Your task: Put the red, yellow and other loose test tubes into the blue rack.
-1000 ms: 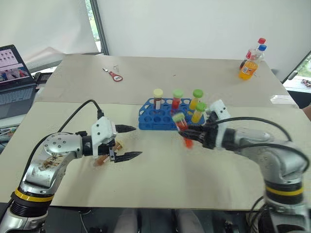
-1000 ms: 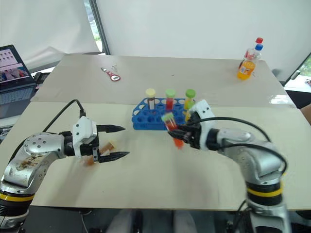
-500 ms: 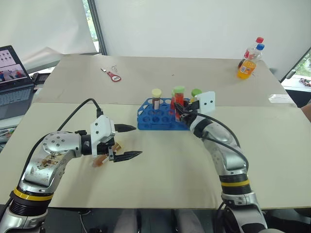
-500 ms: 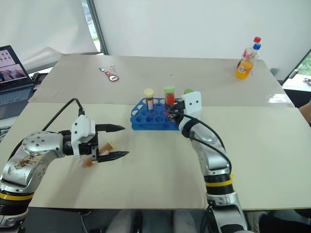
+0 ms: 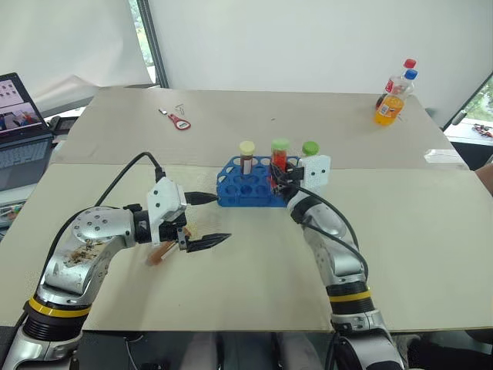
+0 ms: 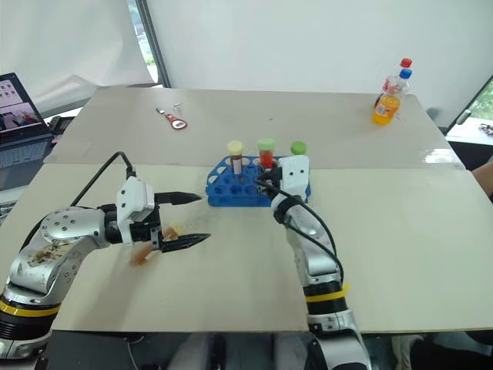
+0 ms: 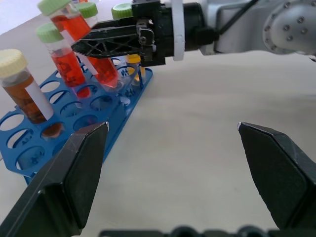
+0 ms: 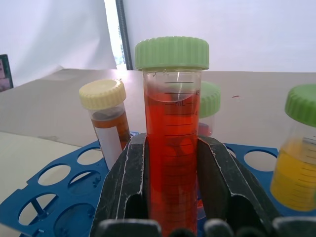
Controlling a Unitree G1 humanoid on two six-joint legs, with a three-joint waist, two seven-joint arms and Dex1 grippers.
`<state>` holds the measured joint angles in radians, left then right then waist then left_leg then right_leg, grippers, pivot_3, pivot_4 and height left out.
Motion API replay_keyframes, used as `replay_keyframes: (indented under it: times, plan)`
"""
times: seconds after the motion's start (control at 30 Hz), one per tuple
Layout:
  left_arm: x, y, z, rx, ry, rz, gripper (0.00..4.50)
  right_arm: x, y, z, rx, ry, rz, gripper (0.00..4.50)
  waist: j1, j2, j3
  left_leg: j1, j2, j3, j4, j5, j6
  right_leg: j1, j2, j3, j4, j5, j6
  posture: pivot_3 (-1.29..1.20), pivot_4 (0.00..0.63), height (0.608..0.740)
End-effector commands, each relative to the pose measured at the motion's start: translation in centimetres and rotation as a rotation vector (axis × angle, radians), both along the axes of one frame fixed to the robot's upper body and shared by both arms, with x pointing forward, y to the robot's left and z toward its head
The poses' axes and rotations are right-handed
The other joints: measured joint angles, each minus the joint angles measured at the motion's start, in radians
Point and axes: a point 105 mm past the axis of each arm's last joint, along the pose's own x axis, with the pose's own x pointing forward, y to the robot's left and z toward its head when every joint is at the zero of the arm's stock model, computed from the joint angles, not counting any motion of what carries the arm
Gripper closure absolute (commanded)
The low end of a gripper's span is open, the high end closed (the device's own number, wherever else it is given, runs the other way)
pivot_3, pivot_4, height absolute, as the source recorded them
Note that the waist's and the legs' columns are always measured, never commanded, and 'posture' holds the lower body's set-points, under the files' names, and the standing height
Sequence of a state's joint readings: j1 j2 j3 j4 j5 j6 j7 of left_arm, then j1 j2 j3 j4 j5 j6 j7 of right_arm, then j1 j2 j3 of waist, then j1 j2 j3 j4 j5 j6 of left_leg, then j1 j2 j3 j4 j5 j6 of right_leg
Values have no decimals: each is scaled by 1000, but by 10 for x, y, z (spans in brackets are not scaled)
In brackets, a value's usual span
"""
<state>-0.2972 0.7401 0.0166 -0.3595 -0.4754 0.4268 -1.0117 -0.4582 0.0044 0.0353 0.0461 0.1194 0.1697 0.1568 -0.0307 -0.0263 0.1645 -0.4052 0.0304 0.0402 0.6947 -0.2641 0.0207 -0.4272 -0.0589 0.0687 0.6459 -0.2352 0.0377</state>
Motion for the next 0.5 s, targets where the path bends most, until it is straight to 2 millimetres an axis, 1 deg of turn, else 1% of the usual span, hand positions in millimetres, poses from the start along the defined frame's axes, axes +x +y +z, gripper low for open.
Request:
replay_keyframes:
  times: [0.03,0.2,0.37,0.43,0.5]
  plan:
    - [-1,-6,14,-34,-30,-6,0,-1,1,-4,11,-23,-32,3551,-3,0,0,0,0,0,0,0,0,0,0,0,0,0,0,0,150,733]
    - [5,-7,16,-36,-37,34,0,-2,6,-11,32,-57,-40,3551,-9,0,0,0,0,-1,0,0,0,1,0,0,0,0,0,0,150,733]
    - [9,-7,18,-55,-44,69,0,-2,5,-22,29,-48,-64,3552,-12,0,0,1,0,-1,0,0,0,1,0,0,1,0,0,0,150,733]
    - [11,-8,19,-58,-48,83,0,-5,6,-21,47,-54,-49,2514,-12,0,0,1,0,-1,0,0,0,1,0,0,1,0,0,0,150,733]
    - [12,-8,20,-61,-51,91,0,-7,7,-20,44,-65,-33,1849,-11,0,0,1,0,-1,0,0,0,1,0,0,1,0,0,0,150,733]
